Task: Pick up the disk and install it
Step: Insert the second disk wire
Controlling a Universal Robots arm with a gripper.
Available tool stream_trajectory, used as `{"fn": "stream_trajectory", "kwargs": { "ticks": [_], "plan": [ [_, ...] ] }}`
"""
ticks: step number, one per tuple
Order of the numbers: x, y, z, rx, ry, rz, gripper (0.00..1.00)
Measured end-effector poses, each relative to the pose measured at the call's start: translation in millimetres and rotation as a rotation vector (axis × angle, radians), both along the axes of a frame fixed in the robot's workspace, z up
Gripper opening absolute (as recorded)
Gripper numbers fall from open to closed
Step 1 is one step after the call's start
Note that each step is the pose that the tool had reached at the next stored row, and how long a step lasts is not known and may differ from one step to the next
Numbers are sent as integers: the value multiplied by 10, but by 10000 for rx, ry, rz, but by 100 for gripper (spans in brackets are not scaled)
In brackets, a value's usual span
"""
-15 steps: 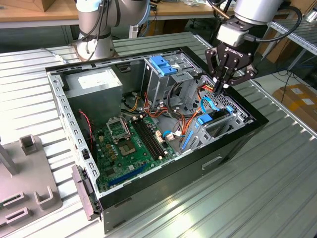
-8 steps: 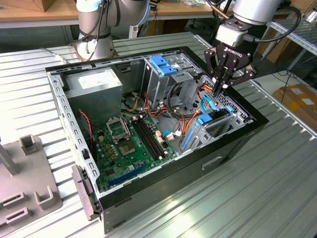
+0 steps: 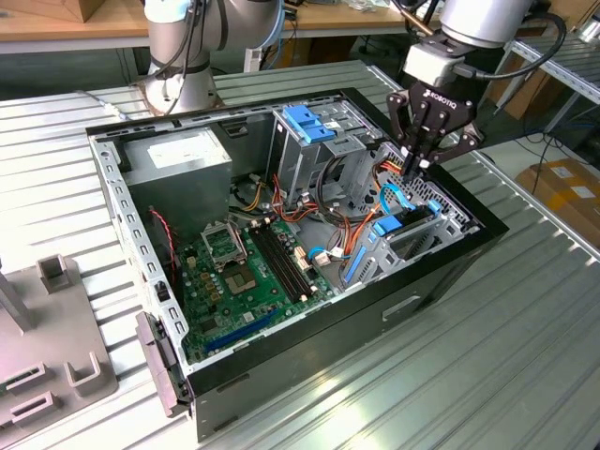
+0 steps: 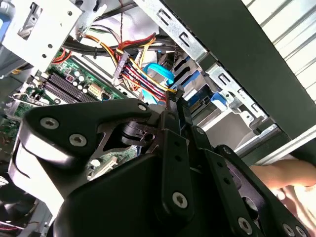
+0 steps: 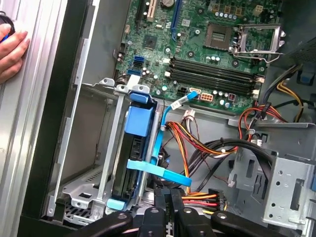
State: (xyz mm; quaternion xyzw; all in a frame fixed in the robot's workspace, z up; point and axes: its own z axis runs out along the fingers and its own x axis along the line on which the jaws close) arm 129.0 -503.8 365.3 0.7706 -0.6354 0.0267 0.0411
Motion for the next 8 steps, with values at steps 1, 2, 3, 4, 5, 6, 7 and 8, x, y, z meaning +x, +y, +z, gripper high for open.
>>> {"fn": "stream_trajectory", "kwargs": {
  "ticks": [1, 2, 3, 4, 5, 6, 7, 8],
  "plan": [
    [0, 0, -1, 1, 0, -203, 16],
    [3, -1, -2, 5, -7, -339, 16],
    [5, -1, -3, 57, -39, -439, 16],
    [6, -3, -4, 157, -91, -483, 16],
    [6, -4, -3, 241, -128, -504, 16],
    [6, -6, -4, 372, -183, -528, 16],
    [6, -10, -4, 453, -203, -538, 16],
    [6, -10, -4, 457, -204, -540, 16]
  ]
}}
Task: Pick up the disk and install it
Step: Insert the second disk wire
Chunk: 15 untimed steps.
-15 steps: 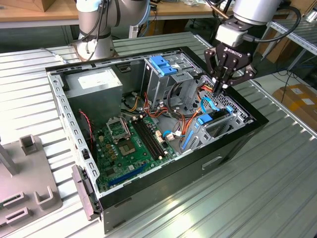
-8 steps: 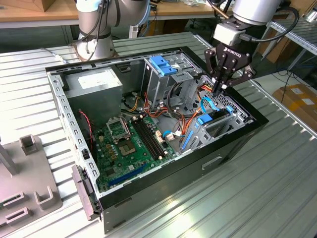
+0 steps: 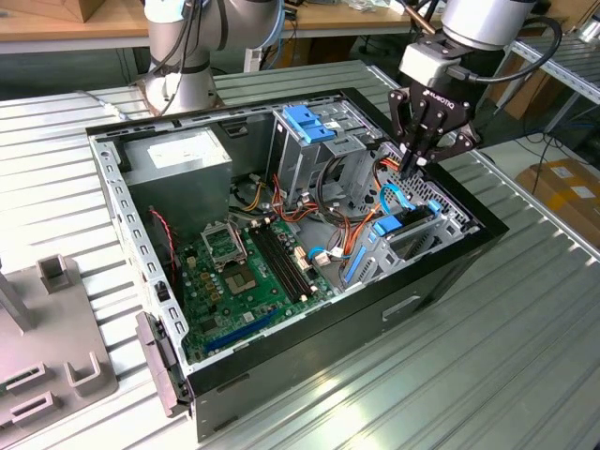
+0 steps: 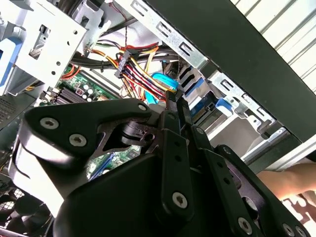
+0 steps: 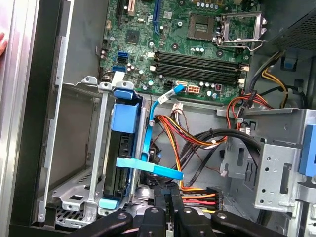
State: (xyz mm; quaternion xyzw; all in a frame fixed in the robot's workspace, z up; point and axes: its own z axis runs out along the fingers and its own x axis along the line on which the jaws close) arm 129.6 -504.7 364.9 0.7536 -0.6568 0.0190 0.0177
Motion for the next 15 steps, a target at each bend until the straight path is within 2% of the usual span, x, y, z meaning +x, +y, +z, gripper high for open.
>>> {"fn": "stream_trajectory", "kwargs": {
  "ticks": [9, 11, 15],
  "plan": [
    [0, -1, 0, 3, 0, 0, 16],
    [0, -14, 0, 79, 0, 0, 16],
    [0, -18, 0, 134, 0, 0, 16]
  ]
}}
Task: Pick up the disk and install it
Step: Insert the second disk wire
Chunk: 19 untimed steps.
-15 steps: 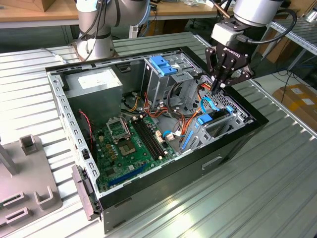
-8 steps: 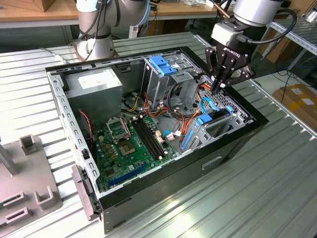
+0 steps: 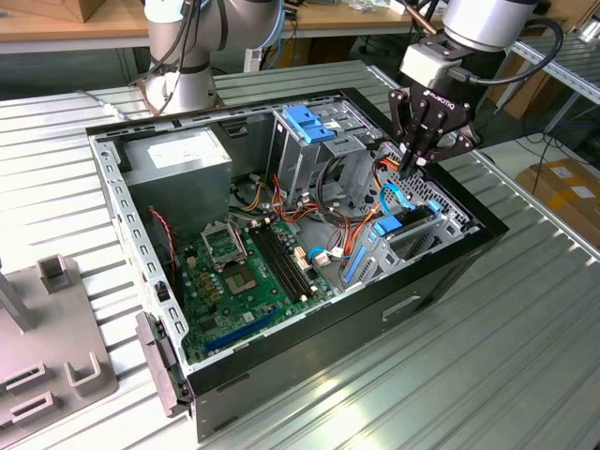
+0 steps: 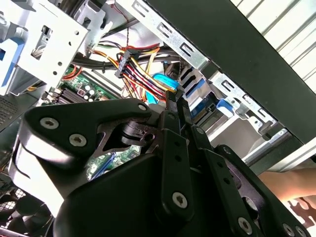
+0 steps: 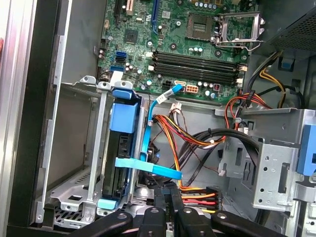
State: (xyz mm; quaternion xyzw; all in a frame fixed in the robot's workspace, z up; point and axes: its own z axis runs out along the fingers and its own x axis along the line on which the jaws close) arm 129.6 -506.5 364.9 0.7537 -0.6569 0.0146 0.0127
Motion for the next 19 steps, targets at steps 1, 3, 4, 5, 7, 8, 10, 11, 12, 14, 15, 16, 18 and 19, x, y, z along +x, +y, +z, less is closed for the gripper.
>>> {"fn": "stream_trajectory", "kwargs": {
  "ticks": [1, 3, 4, 5, 7, 8, 10, 11, 12, 14, 15, 16, 18, 19],
  "plan": [
    [0, -1, 0, 8, 0, 0, 16],
    [0, -1, 0, 14, 0, -1, 16],
    [0, -1, 0, 18, 0, 0, 16],
    [0, -2, 0, 22, 0, 0, 16],
    [0, -3, 0, 38, 0, -1, 16],
    [0, -3, 0, 44, 0, 0, 16],
    [0, -4, 0, 56, 0, 0, 16],
    [0, -5, 0, 62, 0, 0, 16],
    [1, -7, 0, 62, -13, 0, 16],
    [0, -24, 0, 62, -51, 0, 16],
    [0, -49, 0, 67, -70, 0, 16],
    [0, -64, 0, 72, -77, 1, 16],
    [0, -120, 0, 90, -88, 0, 16],
    [-1, -157, 0, 95, -91, 0, 16]
  ]
}}
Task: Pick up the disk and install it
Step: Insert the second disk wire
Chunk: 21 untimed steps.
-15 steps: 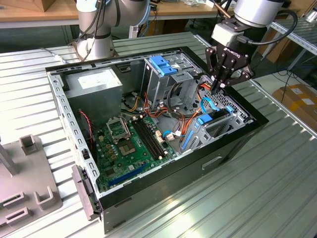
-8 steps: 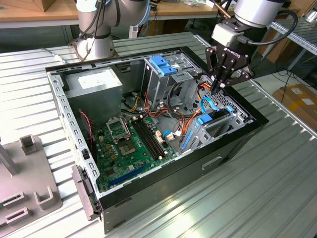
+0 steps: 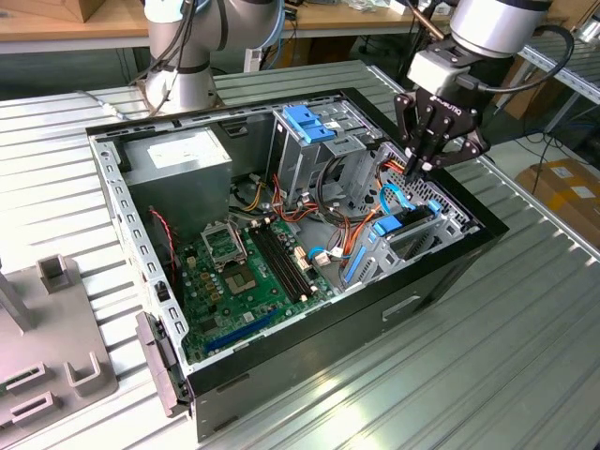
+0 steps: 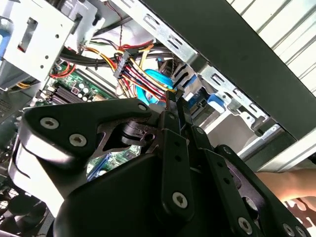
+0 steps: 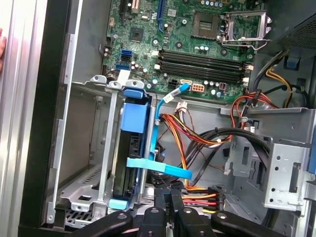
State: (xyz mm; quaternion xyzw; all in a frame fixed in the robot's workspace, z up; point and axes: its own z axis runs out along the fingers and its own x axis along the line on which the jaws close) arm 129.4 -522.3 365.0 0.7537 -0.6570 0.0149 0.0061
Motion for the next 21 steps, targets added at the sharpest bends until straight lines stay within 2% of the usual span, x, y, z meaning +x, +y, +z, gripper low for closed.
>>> {"fn": "stream_trajectory", "kwargs": {
  "ticks": [1, 5, 6, 7, 9, 14, 17, 21],
  "plan": [
    [-1, -42, -1, 6, -2, 0, 16],
    [-9, -141, 0, 15, -7, -1, 16],
    [-16, -204, -1, 25, -11, -1, 16],
    [-29, -224, 0, 27, -22, -1, 16],
    [-59, -229, -1, 30, -50, -7, 16],
    [-62, -229, -13, 28, -54, -234, 16],
    [-62, -230, -28, 26, -54, -908, 16],
    [-62, -230, -28, 26, -54, -922, 16]
  ]
}}
